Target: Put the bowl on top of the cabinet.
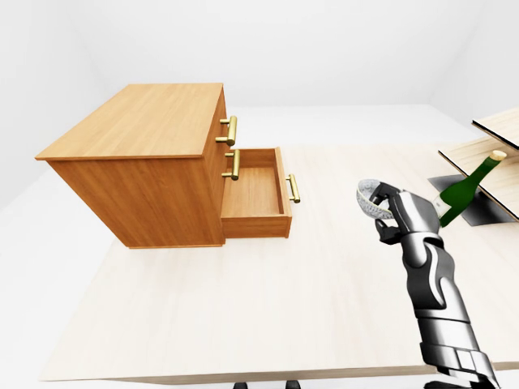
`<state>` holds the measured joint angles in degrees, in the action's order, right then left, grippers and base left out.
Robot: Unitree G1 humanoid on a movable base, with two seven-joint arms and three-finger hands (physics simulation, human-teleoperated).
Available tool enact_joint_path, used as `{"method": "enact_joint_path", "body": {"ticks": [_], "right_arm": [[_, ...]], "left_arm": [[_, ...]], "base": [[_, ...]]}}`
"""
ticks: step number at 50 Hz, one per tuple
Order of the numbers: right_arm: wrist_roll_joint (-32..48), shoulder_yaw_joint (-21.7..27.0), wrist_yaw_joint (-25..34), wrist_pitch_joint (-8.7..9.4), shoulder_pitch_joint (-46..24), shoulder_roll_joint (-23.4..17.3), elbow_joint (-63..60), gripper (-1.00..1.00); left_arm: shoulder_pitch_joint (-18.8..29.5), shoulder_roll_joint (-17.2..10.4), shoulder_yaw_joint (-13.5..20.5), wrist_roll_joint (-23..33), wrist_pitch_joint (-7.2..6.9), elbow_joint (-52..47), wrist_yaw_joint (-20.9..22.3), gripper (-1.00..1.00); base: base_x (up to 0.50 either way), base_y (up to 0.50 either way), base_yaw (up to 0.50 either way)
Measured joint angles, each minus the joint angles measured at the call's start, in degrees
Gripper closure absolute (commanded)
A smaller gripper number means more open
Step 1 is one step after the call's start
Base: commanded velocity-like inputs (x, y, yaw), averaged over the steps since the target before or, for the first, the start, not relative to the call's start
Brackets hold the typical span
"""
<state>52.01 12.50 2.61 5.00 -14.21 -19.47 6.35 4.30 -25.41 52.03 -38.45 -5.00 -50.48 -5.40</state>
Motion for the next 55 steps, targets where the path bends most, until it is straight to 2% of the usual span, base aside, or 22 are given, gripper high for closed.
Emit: {"method": "enact_joint_path", "body": {"ticks": [55], "right_arm": [[10.6, -6.5, 10.6, 0.00, -19.5, 1.7, -1.9, 1.00]], "left_arm": [[0.1, -0.2, 0.2, -0.3, 0.00, 0.1, 0.0, -1.00]], "base": [[0.00, 0.00, 0.00]]}}
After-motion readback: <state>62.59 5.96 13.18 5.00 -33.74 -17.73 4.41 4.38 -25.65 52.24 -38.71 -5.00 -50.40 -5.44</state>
